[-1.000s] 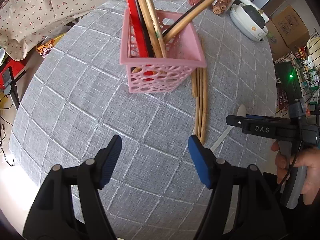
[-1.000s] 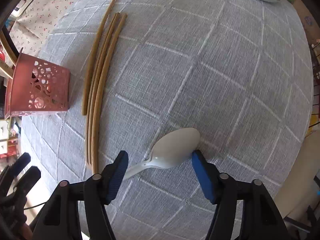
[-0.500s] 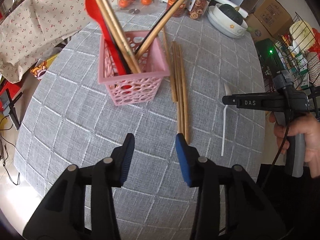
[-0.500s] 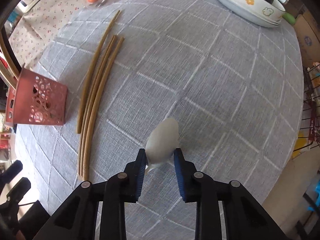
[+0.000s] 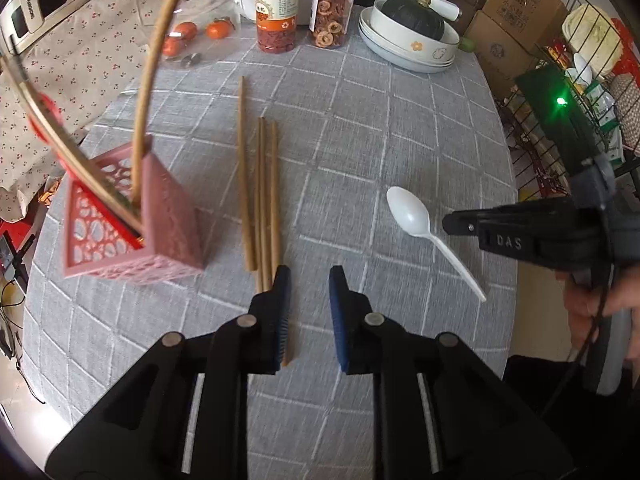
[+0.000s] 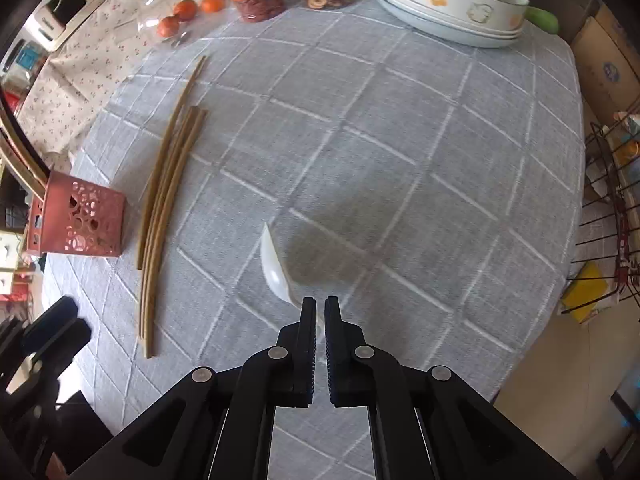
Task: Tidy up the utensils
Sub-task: 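Grasp a wooden chopstick with the left tool while the right tool regrips the white spoon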
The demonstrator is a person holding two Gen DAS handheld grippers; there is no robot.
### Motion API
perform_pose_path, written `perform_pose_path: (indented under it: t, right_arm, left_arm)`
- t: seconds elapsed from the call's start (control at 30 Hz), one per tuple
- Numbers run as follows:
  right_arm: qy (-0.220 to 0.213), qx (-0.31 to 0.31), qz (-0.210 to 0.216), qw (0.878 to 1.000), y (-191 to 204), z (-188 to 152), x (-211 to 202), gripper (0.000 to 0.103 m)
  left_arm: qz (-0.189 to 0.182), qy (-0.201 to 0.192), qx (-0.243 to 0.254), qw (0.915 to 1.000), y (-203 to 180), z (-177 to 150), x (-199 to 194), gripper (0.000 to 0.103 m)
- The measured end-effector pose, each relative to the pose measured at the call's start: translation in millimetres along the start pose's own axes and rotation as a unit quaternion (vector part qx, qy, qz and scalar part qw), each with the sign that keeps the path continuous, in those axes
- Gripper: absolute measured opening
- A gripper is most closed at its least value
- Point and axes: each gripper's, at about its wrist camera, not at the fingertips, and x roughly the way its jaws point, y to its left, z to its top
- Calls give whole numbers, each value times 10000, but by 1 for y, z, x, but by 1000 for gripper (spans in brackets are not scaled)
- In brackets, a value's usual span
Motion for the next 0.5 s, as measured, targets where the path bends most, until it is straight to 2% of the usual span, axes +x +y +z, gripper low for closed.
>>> perform_pose_path:
  t: [0.07,0.17,0.2,0.27,0.3,0.4,0.5]
  right_arm:
    - [8,71,115,9999,-25,1,-8,4]
    - [91,106,539,9985,-42,0,-13,9]
    - [163,170,669,9975,-50,1,-12,13]
    - [290,297,754,9963,-63,-1,-9,35]
    - [347,376,749,9959,-66,-3,-5,39]
    - [594,458,715,9946,-73,-10,1,42]
    - [644,393,749,9943,-77,-11,0,42]
  left_arm:
    - [120,-3,53,9999,-15,13,14,19]
    - [431,5,145,9990,-29,32,36,19]
    - [535,17,133,9985,-29,36,42,19]
    - [786,91,68,9968,-27,50,57,19]
    - [920,155,14,9956,-23,57,65,19]
    - [1029,258,-198,9942,-11,72,80,19]
    - [1103,387,-285,9927,-4,81,94,18]
